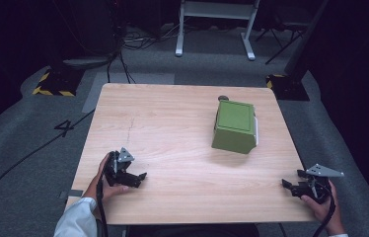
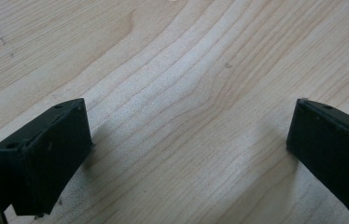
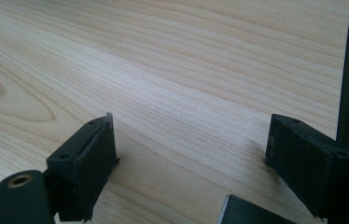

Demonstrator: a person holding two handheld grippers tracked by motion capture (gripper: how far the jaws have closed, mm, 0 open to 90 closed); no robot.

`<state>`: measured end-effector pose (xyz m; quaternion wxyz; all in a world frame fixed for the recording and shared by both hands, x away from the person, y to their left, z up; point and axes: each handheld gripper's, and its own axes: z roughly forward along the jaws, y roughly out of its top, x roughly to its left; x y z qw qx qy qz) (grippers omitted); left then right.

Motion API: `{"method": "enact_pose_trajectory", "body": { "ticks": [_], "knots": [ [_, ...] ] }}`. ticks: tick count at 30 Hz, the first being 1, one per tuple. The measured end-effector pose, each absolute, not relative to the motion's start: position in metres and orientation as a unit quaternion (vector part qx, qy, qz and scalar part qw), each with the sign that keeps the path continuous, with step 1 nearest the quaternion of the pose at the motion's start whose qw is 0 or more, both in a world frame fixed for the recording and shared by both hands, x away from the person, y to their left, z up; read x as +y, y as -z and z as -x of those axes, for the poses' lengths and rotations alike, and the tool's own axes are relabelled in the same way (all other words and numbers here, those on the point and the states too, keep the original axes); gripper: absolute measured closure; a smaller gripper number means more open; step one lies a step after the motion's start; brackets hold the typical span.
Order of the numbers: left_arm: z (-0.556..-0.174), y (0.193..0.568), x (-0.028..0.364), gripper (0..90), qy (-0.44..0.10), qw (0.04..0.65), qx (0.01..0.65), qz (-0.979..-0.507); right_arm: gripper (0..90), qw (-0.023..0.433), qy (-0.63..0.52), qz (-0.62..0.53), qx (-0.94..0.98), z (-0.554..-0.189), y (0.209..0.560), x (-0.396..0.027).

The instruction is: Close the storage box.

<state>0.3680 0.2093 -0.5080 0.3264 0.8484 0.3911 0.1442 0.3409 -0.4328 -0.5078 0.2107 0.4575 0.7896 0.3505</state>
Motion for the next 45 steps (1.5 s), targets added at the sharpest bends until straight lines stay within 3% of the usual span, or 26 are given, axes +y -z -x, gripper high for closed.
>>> {"method": "enact_pose_trajectory", "body": {
  "ticks": [15, 22, 33, 45],
  "knots": [
    [-0.37, 0.508, 0.212, 0.2, -0.138, 0.33, 0.372, -0.857, 18.3, 0.232, -0.346, -0.445, 0.792, -0.351, 0.497, -0.416],
    [-0.369, 0.508, 0.213, 0.2, -0.137, 0.33, 0.37, -0.857, 19.6, 0.254, -0.357, -0.409, 0.8, -0.38, 0.464, -0.389],
    [-0.369, 0.508, 0.213, 0.2, -0.138, 0.33, 0.37, -0.857, 23.2, 0.253, -0.379, -0.407, 0.791, -0.433, 0.433, -0.374],
    [-0.368, 0.508, 0.214, 0.3, -0.137, 0.33, 0.372, -0.857, 30.2, 0.234, -0.375, -0.416, 0.795, -0.476, 0.428, -0.348]
  ]
}}
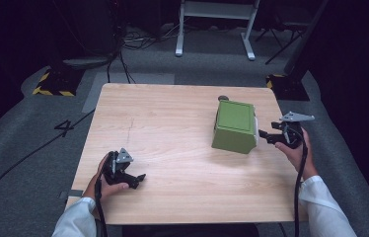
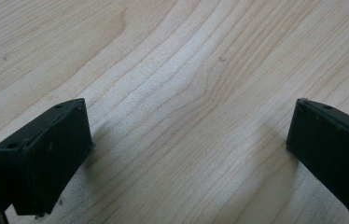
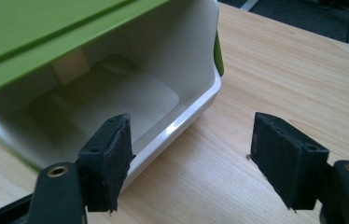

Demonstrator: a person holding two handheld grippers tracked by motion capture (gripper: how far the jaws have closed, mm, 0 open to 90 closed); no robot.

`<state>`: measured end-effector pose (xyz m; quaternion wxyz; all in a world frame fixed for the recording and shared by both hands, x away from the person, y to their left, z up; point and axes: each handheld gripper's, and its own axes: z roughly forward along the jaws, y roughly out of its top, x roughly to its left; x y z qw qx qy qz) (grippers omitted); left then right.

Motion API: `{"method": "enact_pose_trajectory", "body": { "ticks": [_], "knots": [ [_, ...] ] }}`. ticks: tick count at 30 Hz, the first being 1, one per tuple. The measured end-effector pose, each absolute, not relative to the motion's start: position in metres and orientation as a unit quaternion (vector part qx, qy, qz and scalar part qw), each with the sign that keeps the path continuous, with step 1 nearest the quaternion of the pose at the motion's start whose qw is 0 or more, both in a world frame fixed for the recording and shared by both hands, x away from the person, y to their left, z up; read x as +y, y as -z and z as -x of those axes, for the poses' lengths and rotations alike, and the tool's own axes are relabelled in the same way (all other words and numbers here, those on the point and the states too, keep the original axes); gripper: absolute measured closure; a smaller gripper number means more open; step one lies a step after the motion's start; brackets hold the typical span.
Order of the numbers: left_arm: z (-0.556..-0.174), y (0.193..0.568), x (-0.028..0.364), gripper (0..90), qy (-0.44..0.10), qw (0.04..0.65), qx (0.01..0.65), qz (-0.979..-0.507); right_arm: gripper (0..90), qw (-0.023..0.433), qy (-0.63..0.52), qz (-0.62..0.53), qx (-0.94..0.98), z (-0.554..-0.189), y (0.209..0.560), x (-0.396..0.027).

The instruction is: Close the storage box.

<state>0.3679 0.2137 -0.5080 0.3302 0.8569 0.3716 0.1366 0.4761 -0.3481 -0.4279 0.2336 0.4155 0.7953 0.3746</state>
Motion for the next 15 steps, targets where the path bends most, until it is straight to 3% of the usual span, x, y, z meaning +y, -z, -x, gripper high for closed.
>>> {"method": "enact_pose_trajectory", "body": {
  "ticks": [10, 15],
  "knots": [
    [-0.368, 0.508, 0.214, 0.3, -0.138, 0.329, 0.37, -0.858, 39.9, 0.195, -0.357, -0.418, 0.812, -0.491, 0.448, -0.336],
    [-0.368, 0.508, 0.214, 0.3, -0.139, 0.329, 0.369, -0.858, 49.2, 0.187, -0.353, -0.406, 0.822, -0.491, 0.452, -0.333]
  ]
}}
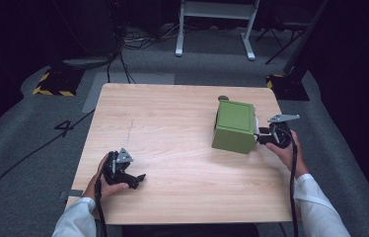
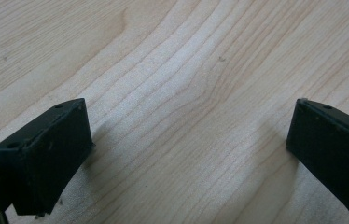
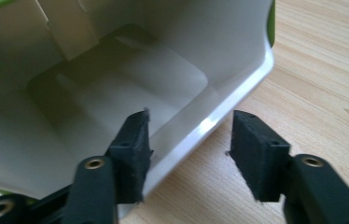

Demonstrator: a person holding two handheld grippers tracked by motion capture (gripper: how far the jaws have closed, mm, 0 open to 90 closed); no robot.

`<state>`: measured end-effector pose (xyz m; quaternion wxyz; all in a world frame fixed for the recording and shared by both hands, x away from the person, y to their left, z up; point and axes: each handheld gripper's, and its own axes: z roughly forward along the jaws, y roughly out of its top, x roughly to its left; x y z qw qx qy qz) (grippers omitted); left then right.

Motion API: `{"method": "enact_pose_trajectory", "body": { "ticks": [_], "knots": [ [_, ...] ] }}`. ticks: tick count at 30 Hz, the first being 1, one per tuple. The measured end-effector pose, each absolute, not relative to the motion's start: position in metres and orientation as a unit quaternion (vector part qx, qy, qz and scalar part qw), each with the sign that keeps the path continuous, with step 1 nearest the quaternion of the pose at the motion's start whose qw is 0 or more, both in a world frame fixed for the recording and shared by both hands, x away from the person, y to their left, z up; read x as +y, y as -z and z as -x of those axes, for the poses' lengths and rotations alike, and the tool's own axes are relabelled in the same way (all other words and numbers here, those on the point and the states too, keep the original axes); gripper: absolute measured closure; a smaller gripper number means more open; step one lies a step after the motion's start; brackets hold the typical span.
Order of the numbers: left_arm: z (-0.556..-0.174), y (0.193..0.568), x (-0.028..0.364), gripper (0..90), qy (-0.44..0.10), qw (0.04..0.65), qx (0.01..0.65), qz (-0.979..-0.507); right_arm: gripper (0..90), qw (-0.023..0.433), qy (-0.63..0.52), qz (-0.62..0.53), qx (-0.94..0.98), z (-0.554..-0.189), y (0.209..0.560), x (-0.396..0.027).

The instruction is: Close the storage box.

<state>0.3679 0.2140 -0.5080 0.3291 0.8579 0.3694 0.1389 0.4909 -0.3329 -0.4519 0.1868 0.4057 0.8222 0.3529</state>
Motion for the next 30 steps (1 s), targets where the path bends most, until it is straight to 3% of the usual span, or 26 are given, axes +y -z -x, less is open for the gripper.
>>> {"method": "enact_pose_trajectory", "body": {
  "ticks": [6, 30],
  "knots": [
    [-0.368, 0.508, 0.214, 0.3, -0.139, 0.329, 0.369, -0.858, 54.9, 0.186, -0.358, -0.417, 0.815, -0.489, 0.453, -0.343],
    [-0.367, 0.508, 0.214, 0.4, -0.138, 0.33, 0.372, -0.857, 55.6, 0.178, -0.369, -0.461, 0.787, -0.482, 0.463, -0.407]
  ]
}}
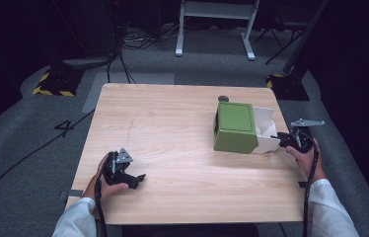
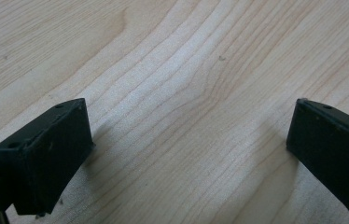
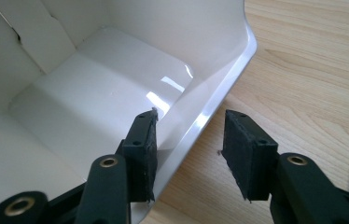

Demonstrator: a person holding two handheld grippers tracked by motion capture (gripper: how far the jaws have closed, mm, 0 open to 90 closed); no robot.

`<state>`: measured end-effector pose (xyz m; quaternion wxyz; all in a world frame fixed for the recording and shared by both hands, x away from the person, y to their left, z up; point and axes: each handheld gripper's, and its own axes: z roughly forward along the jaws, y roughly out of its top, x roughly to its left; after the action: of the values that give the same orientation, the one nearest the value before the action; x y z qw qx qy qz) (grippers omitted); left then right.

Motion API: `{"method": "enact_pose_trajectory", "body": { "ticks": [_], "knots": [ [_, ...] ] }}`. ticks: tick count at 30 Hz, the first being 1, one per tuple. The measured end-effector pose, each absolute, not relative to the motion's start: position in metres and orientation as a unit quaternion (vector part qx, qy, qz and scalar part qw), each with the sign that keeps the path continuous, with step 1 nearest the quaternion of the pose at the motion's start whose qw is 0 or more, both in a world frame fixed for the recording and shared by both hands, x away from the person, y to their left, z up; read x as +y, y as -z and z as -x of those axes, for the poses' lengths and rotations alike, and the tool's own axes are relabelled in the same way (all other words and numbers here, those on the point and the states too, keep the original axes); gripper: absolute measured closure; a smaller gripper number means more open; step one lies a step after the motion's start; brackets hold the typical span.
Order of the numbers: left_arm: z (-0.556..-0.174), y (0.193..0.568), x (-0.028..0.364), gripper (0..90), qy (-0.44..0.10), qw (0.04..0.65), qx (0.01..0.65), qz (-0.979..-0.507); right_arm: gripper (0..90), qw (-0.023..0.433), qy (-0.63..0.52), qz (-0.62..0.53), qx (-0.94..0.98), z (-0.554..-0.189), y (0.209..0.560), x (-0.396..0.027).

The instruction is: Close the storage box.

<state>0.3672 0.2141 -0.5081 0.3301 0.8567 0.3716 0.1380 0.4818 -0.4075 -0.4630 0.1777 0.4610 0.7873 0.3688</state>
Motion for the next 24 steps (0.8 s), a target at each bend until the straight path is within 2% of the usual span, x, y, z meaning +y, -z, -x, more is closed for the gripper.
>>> {"method": "enact_pose_trajectory", "body": {
  "ticks": [24],
  "knots": [
    [-0.367, 0.508, 0.215, 0.4, -0.138, 0.33, 0.371, -0.857, 53.8, 0.186, -0.365, -0.466, 0.784, -0.481, 0.462, -0.42]
  ]
}}
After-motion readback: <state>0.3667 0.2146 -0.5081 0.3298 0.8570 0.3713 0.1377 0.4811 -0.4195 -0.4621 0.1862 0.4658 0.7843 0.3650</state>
